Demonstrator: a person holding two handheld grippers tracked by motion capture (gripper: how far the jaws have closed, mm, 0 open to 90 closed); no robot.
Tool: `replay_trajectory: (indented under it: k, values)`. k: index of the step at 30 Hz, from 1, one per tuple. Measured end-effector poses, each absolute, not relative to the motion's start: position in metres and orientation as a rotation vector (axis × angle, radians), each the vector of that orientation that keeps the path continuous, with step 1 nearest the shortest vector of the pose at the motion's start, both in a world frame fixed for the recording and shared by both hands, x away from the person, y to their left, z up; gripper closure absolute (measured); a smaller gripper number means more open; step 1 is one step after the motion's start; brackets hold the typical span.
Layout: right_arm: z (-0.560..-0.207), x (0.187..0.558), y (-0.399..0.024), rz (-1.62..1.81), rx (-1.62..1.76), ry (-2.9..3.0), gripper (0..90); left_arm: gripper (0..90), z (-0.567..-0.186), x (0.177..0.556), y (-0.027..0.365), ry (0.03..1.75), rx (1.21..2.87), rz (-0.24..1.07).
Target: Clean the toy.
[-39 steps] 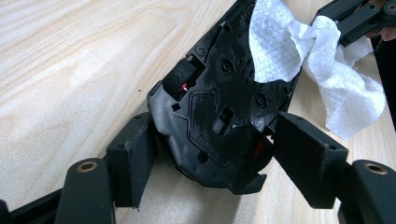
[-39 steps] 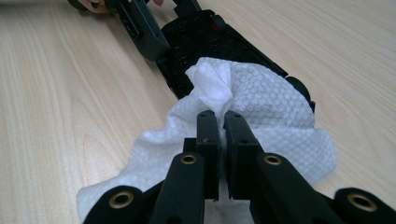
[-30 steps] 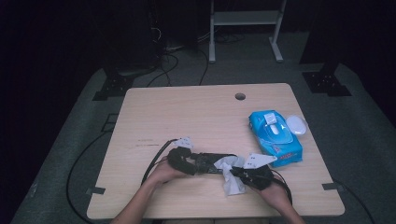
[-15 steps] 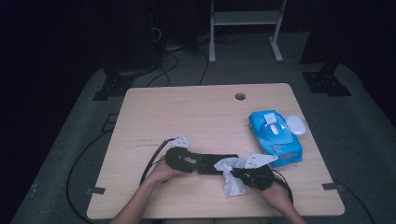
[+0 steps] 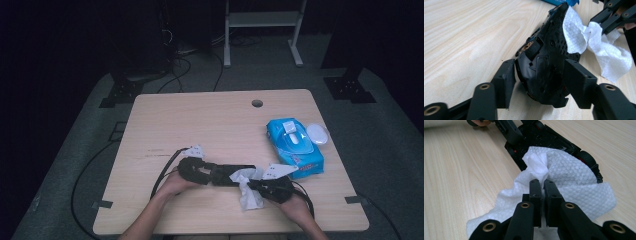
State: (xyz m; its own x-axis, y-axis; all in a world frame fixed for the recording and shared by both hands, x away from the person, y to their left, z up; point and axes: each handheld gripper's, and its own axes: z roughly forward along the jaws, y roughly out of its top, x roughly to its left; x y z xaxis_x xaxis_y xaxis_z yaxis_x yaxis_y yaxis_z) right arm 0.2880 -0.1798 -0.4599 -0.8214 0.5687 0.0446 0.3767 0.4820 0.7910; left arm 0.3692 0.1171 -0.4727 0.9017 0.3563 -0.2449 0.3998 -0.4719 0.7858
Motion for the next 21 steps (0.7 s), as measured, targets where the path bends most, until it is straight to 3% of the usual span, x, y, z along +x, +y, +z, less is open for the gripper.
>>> replay_trajectory:
  k: [14, 21]
  values:
    - [-0.465, 0.286, -0.182, 1.26, 0.832, 2.516, 85.3, 41.4, -0.472, 0.369, 0.116, 0.54, 2.096, -0.034]
    - [-0.45, 0.291, -0.183, 1.295, 0.851, 2.49, 85.0, 38.8, -0.473, 0.367, 0.113, 0.517, 2.112, -0.029]
